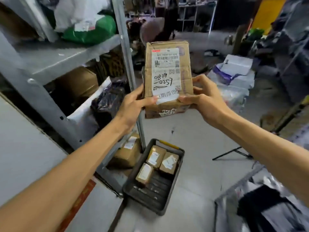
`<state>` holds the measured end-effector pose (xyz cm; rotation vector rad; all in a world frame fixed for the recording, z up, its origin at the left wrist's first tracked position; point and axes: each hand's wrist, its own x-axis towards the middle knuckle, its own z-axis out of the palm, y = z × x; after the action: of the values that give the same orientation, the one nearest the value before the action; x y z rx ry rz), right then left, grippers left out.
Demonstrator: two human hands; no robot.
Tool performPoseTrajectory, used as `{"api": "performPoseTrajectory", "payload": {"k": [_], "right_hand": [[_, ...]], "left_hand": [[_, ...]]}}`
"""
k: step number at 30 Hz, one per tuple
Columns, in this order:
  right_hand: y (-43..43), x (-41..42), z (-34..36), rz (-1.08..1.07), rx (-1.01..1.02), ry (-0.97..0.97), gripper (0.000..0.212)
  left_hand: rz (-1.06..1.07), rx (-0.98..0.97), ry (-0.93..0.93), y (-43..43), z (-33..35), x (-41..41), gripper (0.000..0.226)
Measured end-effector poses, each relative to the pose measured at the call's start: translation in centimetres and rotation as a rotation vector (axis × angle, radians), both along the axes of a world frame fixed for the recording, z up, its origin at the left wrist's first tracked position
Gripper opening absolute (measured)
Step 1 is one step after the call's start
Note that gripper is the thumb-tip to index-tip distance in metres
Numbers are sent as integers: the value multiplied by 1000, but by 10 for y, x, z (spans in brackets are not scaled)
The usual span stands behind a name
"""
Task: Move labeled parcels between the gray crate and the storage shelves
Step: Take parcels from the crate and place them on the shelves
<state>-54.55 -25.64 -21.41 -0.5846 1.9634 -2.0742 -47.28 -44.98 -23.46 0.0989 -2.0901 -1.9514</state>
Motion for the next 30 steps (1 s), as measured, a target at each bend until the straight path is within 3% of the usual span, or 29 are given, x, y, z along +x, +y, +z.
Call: {"api": "performPoseTrajectory", "payload": {"k": [9, 13, 19, 30], "right_hand": [[-59, -63, -186, -174, 130, -310, 48], [-63, -78, -285, -161, 172, -467, 69], [-64, -84, -427, -127, 238, -690, 78], [-95, -64, -639, -119, 325, -1049, 70]], "left_hand": [[-107, 131, -328, -59, -190, -85, 50], [-138, 168, -498, -63, -292, -103, 57], [-152, 203, -789, -61, -425, -109, 66], [-272, 234, -1186, -92, -622, -96, 54]]}}
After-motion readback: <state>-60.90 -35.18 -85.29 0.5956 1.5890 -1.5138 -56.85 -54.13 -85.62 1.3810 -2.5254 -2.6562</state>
